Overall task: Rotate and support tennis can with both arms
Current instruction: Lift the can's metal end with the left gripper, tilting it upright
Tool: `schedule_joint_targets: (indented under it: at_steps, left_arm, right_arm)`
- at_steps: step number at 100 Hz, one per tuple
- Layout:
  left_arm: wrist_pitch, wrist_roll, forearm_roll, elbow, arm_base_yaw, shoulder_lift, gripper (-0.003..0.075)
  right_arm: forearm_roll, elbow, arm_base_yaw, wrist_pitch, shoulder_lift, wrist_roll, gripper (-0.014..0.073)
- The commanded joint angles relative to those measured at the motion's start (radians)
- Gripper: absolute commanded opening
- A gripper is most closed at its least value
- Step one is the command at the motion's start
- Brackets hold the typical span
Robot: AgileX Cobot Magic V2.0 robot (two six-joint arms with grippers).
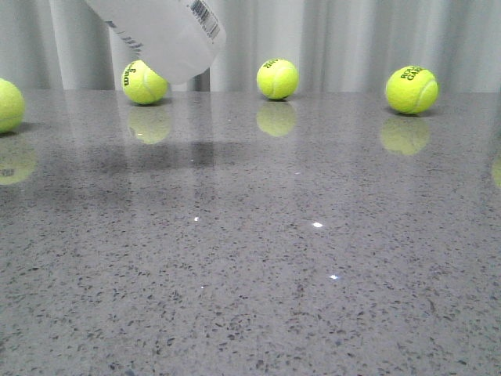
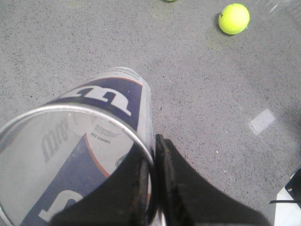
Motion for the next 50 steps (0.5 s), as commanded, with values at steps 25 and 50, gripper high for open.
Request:
schedule_joint_targets:
  at_steps: [25,50]
  left_arm:
    - [0.017,-0.122,0.2,-0.034,-0.216,-0.013,-0.0021]
    - [0.017,-0.122,0.202,-0.028,-0.238,0.067,-0.0021]
  right_arm:
    - [-0.021,-0.024,-0.006,-0.083,0.011,-0.004,-0.0065]
    - [-0.021,-0.024,-0.006,-0.083,0.011,-0.004,-0.0065]
